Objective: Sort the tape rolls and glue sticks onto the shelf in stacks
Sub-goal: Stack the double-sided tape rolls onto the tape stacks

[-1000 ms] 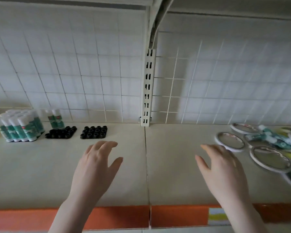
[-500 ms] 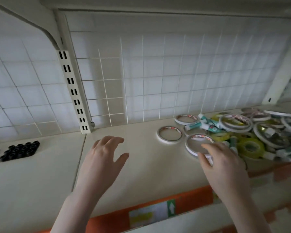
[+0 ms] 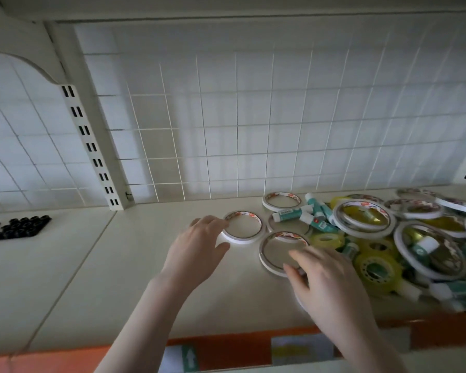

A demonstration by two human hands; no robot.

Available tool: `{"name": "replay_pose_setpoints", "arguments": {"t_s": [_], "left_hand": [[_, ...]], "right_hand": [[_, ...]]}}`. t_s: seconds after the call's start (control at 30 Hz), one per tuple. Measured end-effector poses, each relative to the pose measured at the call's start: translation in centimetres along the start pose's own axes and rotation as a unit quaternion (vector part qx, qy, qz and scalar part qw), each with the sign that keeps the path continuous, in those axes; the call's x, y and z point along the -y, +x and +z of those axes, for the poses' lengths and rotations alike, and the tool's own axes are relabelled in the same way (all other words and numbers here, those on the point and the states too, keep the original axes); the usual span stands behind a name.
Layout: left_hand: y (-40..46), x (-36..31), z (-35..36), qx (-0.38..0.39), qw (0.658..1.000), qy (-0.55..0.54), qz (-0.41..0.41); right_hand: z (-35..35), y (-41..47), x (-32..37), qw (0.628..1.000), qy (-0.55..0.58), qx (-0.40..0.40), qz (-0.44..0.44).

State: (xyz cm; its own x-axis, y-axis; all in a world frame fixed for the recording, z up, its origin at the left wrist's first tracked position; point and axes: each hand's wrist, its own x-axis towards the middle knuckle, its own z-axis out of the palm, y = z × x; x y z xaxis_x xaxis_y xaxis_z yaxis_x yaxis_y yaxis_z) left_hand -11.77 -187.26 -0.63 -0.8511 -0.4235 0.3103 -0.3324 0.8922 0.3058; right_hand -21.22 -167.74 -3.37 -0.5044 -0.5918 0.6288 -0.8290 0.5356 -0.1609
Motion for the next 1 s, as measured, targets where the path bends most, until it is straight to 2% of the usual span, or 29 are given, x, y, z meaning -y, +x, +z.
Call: {"name": "replay_pose_setpoints", "arguments": {"t_s": [0.13, 0.33, 0.57, 0.8, 1.0], "left_hand": [[2.2, 0.6, 1.3, 0.061, 0.998, 0.016, 0.026], [3.7, 1.0, 3.0, 0.096, 0.991, 0.019, 0.093], [3.5, 1.7, 2.7, 0.049, 0.988, 0.026, 0.144], [2.5, 2.2, 1.6, 0.046, 0.992, 0.035, 0.115], [-0.5, 2.1, -0.9, -0.007, 0.997, 0.011, 0.075]], "right_hand": [[0.3, -0.1, 0.1, 1.000, 0.010, 0.020, 0.001], [0.8, 0.1, -0.5, 0.999, 0.020, 0.039, -0.002], [1.0, 0.2, -0.6, 0.998, 0.014, 0.051, -0.045], [1.0, 0.4, -0.3, 0.997, 0.001, 0.024, -0.069], [0.7, 0.9, 0.5, 0.996, 0.044, -0.022, -0.076]]}}
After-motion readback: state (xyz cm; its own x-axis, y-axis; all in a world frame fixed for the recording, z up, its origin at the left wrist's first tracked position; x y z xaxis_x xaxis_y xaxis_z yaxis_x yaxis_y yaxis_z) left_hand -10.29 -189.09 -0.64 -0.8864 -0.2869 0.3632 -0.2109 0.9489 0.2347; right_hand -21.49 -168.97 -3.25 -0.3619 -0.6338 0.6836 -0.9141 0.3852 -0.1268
